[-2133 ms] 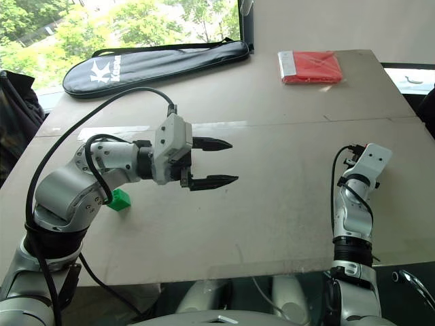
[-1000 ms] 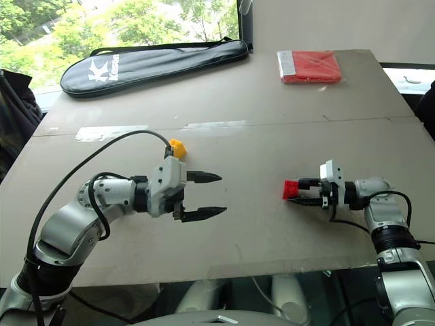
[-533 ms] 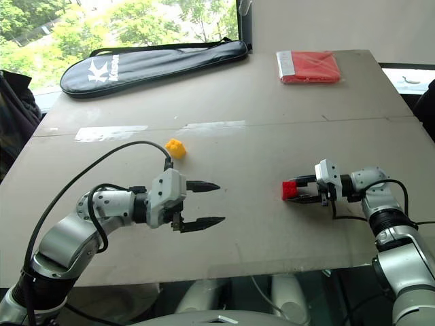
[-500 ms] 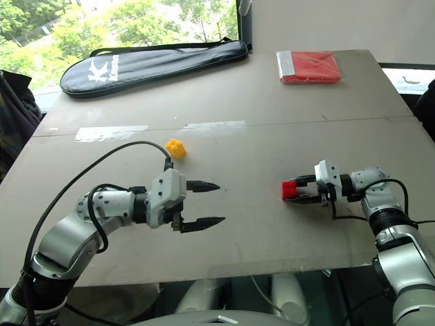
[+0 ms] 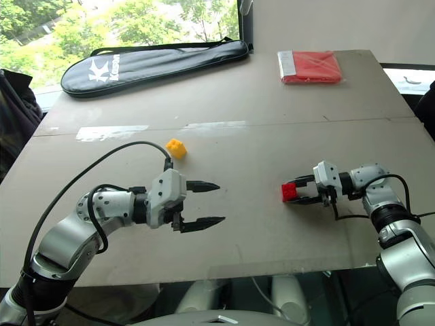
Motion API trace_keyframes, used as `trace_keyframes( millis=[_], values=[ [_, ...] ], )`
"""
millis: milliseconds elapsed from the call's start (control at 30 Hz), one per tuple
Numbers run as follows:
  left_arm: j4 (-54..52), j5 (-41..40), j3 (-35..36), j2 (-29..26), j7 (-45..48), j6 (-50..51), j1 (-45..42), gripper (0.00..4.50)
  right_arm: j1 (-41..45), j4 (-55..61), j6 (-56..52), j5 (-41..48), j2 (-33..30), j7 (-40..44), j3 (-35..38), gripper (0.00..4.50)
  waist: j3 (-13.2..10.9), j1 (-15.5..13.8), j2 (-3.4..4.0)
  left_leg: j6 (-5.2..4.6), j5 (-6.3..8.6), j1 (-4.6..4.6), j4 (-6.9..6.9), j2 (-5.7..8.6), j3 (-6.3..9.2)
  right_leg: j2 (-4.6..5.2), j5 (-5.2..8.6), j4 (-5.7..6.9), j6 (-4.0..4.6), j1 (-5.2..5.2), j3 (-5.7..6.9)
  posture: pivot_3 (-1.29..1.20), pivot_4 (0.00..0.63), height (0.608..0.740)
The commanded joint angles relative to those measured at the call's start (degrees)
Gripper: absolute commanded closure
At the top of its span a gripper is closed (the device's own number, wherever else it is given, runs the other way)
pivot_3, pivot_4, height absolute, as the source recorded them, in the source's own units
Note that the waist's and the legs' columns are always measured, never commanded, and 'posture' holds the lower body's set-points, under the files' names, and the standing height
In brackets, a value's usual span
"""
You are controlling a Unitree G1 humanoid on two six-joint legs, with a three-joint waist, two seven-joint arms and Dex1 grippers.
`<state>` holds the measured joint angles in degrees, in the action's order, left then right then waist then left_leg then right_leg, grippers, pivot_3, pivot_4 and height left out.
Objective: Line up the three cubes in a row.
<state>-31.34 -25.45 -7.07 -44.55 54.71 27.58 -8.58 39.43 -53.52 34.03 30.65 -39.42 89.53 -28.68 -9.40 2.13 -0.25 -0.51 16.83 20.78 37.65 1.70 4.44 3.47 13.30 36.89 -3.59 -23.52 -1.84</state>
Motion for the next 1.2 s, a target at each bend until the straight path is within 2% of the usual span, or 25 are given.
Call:
trace_keyframes(
  millis=[33,67,100,367,633,1200],
  values=[
    [-2.0,-0.3,0.8,0.2,-0.2,-0.5,-0.4,0.68,0.7,-2.2,2.0,-1.8,1.1,3.0,2.2,0.9,0.0,0.0,0.0,0.0,0.0,-0.01,0.0,0.01,-0.01,0.03,0.0,0.0,0.0,0.0,-0.01,0.0,0.15,0.74],
    [-2.0,-0.3,0.7,0.2,-0.2,-0.5,-0.4,0.68,0.9,-3.0,2.8,-2.5,1.7,3.0,3.3,0.37,0.0,0.0,0.0,0.0,0.0,-0.01,0.0,0.01,0.0,0.02,0.0,0.0,0.0,0.0,0.0,0.0,0.15,0.74],
    [-2.0,-0.3,0.7,0.2,-0.1,-0.5,-0.4,0.68,1.2,-3.3,2.6,-3.3,2.0,3.0,3.6,0.04,0.0,0.0,0.0,0.0,0.0,-0.01,0.0,0.02,-0.01,0.02,0.0,0.0,0.0,0.0,0.0,0.0,0.15,0.74],
    [-1.9,-0.2,0.6,0.1,0.0,-0.6,-0.2,0.68,2.8,-6.6,-2.2,-10.0,3.3,2.6,9.0,0.04,0.0,0.1,-0.02,-0.01,0.0,-0.03,0.2,0.01,-0.01,0.01,-0.04,0.06,0.03,0.07,0.02,0.0,0.15,0.74],
    [-1.6,0.0,0.3,0.1,0.3,-0.8,-0.4,0.68,2.3,-7.1,-4.0,-16.4,3.3,-2.3,13.5,0.04,0.0,0.1,-0.01,-0.21,0.12,-0.06,0.55,0.02,0.08,0.01,-0.06,0.14,0.03,0.26,0.13,0.0,0.15,0.74],
    [-0.6,0.2,0.0,0.7,0.8,-0.8,-1.6,0.68,2.4,-8.6,-3.8,-22.5,4.7,-5.1,19.0,0.04,0.1,0.1,-0.09,-0.27,0.15,-0.23,0.69,0.03,0.17,0.01,-0.09,0.14,0.04,0.52,0.22,0.0,0.15,0.74]
  ],
)
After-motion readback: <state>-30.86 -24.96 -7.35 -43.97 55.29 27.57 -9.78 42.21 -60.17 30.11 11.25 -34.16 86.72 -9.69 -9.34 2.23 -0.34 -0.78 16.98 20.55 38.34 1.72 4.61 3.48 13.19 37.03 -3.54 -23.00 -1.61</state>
